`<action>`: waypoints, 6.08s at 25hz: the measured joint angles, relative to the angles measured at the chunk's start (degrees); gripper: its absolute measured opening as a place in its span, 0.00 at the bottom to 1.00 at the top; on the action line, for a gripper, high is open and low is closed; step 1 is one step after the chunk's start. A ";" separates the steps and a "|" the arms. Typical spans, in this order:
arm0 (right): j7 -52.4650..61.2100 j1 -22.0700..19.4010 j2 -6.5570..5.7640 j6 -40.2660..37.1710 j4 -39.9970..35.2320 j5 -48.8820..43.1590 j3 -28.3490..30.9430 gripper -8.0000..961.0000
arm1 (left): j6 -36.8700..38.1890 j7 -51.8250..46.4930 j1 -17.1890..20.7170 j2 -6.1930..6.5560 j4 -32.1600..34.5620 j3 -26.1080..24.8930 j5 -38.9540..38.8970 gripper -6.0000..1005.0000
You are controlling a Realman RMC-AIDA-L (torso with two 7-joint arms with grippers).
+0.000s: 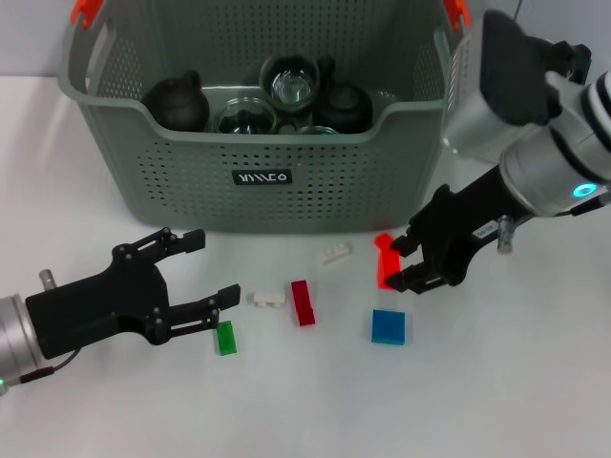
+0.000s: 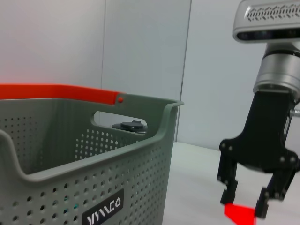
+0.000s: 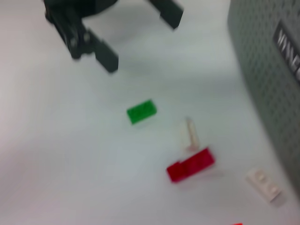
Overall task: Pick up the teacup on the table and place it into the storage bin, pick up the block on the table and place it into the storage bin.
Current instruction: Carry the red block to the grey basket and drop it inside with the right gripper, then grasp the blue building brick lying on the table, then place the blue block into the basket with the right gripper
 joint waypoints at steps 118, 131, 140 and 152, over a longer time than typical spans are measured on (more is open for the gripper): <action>14.41 6.83 0.11 -8.09 -28.55 -0.92 9.53 0.45 | 0.37 -0.33 -0.64 0.18 -0.19 -3.72 1.71 0.87; 19.47 18.05 -2.65 23.87 5.63 -9.31 12.64 0.49 | 0.81 -0.42 -1.08 0.03 -0.34 -3.18 1.89 0.87; 16.95 13.29 -0.45 21.98 -3.39 -7.44 11.59 0.69 | 0.86 -0.45 -0.78 -0.01 -0.34 -3.17 1.94 0.86; 9.92 -5.90 -0.17 -9.41 -25.65 20.80 11.63 0.97 | 0.98 -0.44 -0.87 0.05 -0.33 -3.25 1.94 0.86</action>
